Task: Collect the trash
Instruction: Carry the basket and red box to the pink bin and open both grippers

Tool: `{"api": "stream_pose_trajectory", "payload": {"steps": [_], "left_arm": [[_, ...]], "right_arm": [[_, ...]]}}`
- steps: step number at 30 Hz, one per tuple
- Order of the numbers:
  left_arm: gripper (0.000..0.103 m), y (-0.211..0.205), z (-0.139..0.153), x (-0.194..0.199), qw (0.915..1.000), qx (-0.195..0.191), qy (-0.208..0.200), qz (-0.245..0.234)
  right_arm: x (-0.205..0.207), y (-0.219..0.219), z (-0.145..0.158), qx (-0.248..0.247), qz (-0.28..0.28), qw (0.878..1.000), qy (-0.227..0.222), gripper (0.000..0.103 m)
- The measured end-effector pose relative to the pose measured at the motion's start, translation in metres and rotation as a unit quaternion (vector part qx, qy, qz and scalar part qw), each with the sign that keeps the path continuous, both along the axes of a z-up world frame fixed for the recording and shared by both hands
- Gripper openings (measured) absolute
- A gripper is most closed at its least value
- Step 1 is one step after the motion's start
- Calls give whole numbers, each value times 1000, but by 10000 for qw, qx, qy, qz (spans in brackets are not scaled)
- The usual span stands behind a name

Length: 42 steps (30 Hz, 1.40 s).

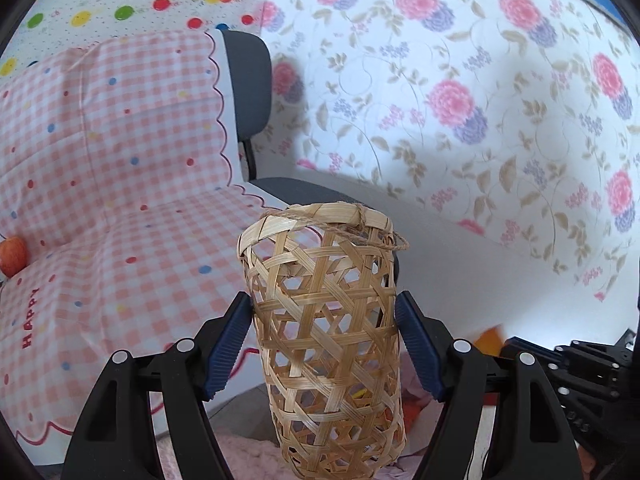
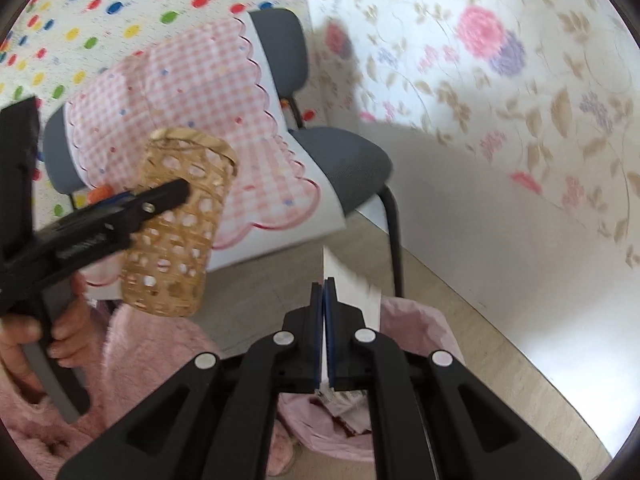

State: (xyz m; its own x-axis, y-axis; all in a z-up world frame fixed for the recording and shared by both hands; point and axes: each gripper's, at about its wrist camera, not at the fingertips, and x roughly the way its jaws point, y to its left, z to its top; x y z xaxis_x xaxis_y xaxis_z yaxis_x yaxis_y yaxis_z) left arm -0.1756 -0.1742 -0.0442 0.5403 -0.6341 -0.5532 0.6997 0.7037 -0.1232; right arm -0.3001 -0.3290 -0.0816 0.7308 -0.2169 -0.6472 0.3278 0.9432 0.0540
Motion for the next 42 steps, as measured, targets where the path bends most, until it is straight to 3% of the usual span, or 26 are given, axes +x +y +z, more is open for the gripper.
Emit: {"api": "stream_pose_trajectory", "payload": {"steps": [2, 5, 13, 19, 35, 38, 42], "left_arm": [[73, -2, -3, 0, 10000, 37, 23, -25], [73, -4, -7, 1, 9999, 85, 55, -7], [73, 3, -14, -1, 9999, 120, 93, -68], [72, 1, -18, -11, 9986, 73, 209, -472], [75, -98, -44, -40, 9861, 668, 378, -1472], [88, -110, -48, -38, 9838, 832, 429, -1530], [89, -108, -51, -34, 9850, 893, 472, -1395]], "right_arm": [[0, -5, -5, -18, -107, 9999, 80, 3], [-2, -12, -6, 57, -225, 9997, 23, 14], [-1, -11, 10, 52, -305, 9993, -224, 15], [-3, -12, 16, 72, -359, 9988, -334, 15], [-45, -51, 24, 144, -1005, 9935, -509, 15], [-46, -54, 24, 165, -1042, 9930, -526, 23], [-46, -49, 24, 98, -965, 9940, -510, 28]]}}
